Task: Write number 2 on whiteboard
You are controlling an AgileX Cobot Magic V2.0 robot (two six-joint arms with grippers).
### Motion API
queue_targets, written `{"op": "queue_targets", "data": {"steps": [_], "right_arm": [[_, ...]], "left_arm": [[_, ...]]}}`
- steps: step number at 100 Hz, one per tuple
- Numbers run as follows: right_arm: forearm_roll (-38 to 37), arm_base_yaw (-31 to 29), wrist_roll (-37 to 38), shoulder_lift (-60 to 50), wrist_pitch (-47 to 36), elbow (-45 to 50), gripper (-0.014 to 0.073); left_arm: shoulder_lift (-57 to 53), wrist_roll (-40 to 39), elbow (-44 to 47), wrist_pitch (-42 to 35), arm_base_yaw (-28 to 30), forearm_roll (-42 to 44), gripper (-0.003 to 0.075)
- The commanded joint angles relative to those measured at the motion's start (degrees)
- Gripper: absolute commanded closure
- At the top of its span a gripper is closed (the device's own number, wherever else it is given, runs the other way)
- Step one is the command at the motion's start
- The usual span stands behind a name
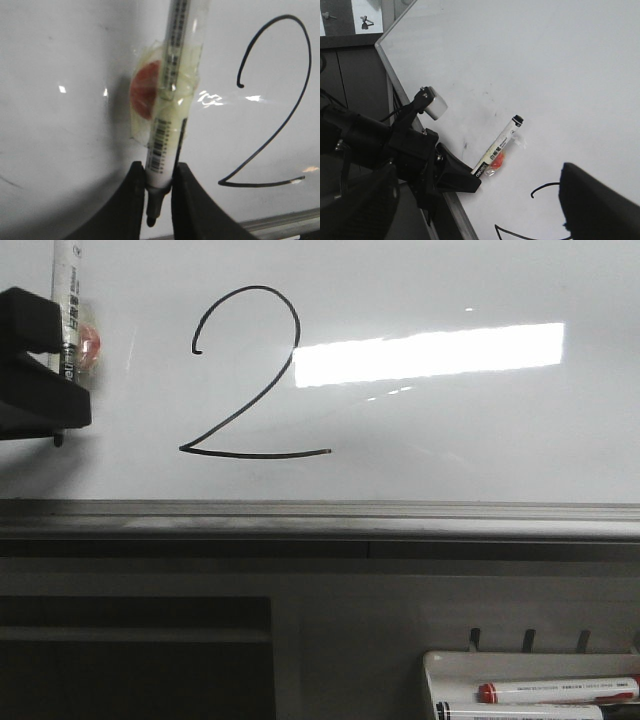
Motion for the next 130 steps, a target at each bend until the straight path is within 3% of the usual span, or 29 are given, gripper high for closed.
{"op": "queue_targets", "data": {"steps": [1, 30, 53, 62, 77, 84, 130], "right_arm": [[-0.8, -0.3, -0.4, -1.2, -4.0, -2.1, 0.0018], [-0.8, -0.3, -0.4, -1.2, -4.0, -2.1, 0.0018], [-0.7, -0.3, -0.4, -1.2, -3.9, -2.1, 0.0018], [-0.7, -0.3, -0.4, -1.2, -3.9, -2.1, 0.0018], [-0.6, -0.3, -0.4, -1.2, -3.9, -2.1, 0.0018], [-0.6, -0.3, -0.4, -1.2, -3.9, -2.1, 0.0018], [-0.6, -0.3, -0.4, -1.2, -3.9, -2.1, 0.0018]], "left_arm": [[-0.4, -0.5, -2.8, -0.7, 1.0, -0.2, 0.0741], [1.7, -0.5, -7.6, 7.2, 6.4, -0.2, 0.0741], [2.1, -0.4, -9.8, 9.1, 7.0, 0.4, 0.0736], [2.1, -0.4, -9.8, 9.1, 7.0, 0.5, 0.0667], [2.1, -0.4, -9.8, 9.7, 7.0, 0.5, 0.0408], [2.1, -0.4, -9.8, 10.2, 7.0, 0.5, 0.0335], [-3.0, -0.1, -9.8, 16.1, 6.9, 1.1, 0.0324]]}}
